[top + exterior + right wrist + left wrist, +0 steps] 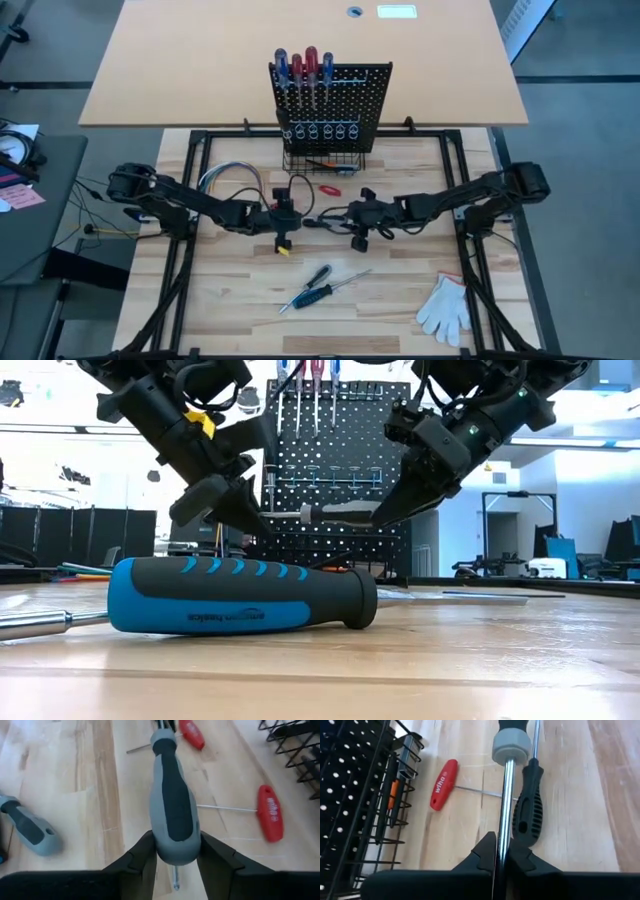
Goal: Hang tools onto peg board
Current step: Hang the top gray screwdriver on the pegboard
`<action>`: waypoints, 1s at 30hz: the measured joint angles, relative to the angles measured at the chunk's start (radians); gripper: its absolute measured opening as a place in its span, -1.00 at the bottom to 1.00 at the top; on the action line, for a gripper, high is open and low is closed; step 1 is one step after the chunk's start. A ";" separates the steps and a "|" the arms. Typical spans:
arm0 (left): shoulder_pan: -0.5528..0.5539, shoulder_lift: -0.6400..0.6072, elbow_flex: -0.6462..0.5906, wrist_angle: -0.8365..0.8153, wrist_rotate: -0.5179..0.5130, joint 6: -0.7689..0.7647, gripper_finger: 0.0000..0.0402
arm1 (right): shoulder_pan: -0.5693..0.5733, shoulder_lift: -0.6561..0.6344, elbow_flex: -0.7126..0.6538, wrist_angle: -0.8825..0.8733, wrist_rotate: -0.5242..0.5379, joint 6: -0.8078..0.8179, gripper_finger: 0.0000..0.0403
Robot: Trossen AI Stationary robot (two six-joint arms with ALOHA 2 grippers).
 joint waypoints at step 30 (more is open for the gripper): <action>-0.010 -0.196 -0.423 1.004 0.190 -0.157 -1.00 | -0.032 0.117 -0.270 1.230 -0.118 -0.146 0.22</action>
